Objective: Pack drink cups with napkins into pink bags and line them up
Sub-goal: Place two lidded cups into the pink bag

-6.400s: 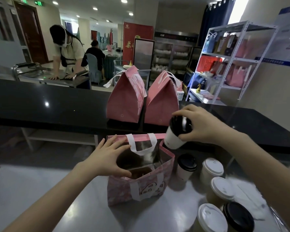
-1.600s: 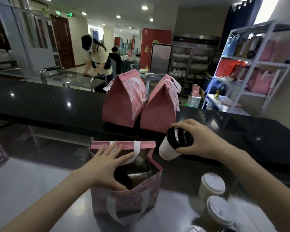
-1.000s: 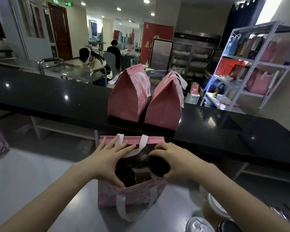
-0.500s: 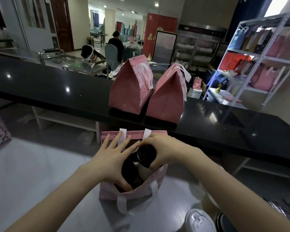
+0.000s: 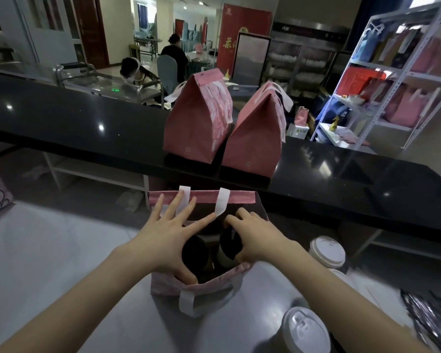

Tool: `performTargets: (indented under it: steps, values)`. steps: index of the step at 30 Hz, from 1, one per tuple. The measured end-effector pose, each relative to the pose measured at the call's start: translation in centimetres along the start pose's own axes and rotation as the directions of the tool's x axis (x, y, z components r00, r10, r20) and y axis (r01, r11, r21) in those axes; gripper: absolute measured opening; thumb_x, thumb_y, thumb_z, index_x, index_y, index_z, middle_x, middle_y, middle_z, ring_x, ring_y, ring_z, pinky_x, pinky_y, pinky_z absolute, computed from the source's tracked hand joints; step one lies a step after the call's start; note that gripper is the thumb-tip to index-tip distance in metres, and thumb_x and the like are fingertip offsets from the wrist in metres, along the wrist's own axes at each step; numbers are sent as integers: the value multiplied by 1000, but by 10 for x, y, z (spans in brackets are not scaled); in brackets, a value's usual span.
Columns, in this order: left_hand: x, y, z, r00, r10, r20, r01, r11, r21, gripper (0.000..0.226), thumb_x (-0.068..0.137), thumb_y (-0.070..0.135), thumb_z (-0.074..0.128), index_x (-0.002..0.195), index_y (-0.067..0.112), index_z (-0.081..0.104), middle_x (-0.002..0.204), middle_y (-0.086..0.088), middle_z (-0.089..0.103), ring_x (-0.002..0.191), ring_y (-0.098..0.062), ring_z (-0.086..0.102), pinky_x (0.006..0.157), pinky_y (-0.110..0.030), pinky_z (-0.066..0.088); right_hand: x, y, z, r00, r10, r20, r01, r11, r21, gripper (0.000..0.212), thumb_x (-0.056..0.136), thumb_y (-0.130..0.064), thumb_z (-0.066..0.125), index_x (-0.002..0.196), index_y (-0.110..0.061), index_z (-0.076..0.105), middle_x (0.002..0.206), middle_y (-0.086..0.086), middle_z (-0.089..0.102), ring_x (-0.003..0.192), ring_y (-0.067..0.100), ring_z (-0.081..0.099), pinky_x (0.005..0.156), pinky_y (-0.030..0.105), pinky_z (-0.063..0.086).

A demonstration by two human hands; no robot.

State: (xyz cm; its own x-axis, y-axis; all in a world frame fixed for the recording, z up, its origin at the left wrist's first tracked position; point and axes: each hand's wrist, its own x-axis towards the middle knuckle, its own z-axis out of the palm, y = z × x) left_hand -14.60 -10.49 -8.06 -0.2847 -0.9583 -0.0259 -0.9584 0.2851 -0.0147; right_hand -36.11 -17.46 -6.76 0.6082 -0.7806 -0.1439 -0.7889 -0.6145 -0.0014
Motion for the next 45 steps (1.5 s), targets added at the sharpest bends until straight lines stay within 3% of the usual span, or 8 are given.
performTargets:
  steps: [3,7,11,19,28,37,45]
  values:
    - [0,7,1,999,18,-27,-18,1000,-1,131,47,85,63,133,58,-32,158,-4,-26,132,-27,-47,105,-54,-30,5,-3,6,1000,-9,-29,9,1000,-9,82,66,-33,81,135,-28,35,125,1,40,110,23,43,75,32,48]
    - [3,11,0,999,12,-38,-11,1000,14,133,47,85,63,134,56,-33,159,-6,-25,132,-26,-47,106,-55,-29,10,-9,16,999,-30,-21,28,997,-73,85,70,-29,81,140,-24,33,137,6,37,116,27,43,84,39,51]
    - [5,10,1,1000,11,-27,-11,999,32,132,47,87,60,136,55,-31,159,-7,-24,132,-27,-46,106,-55,-29,16,-14,19,999,-37,-17,36,996,-79,91,71,-30,81,146,-24,29,141,7,36,115,27,44,82,36,50]
    - [4,2,2,1000,-6,-7,6,999,53,122,53,88,56,136,57,-28,159,-3,-25,129,-23,-50,94,-48,-39,19,-19,31,998,29,53,-28,999,-15,89,73,-24,80,145,-23,29,143,9,32,120,31,43,88,41,51]
    - [4,-3,0,1000,0,-6,0,1000,25,122,54,88,57,140,55,-23,159,-3,-24,135,-24,-44,105,-54,-30,28,-25,43,997,57,60,-60,997,46,90,71,-30,81,144,-26,29,140,8,32,122,33,42,95,47,48]
    - [1,-23,6,1000,16,-21,-16,1000,7,118,55,91,51,140,55,-21,160,0,-23,132,-20,-47,106,-54,-29,30,-32,50,987,128,95,-135,989,65,81,75,-27,78,141,-22,31,135,11,35,117,35,45,89,46,48]
    - [12,-33,-5,998,58,-4,-58,996,-67,115,54,92,48,143,53,-14,160,-5,-20,136,-21,-42,108,-53,-27,48,-49,41,977,146,159,-155,987,50,78,79,-32,74,143,-25,29,138,8,28,122,33,40,96,53,47]
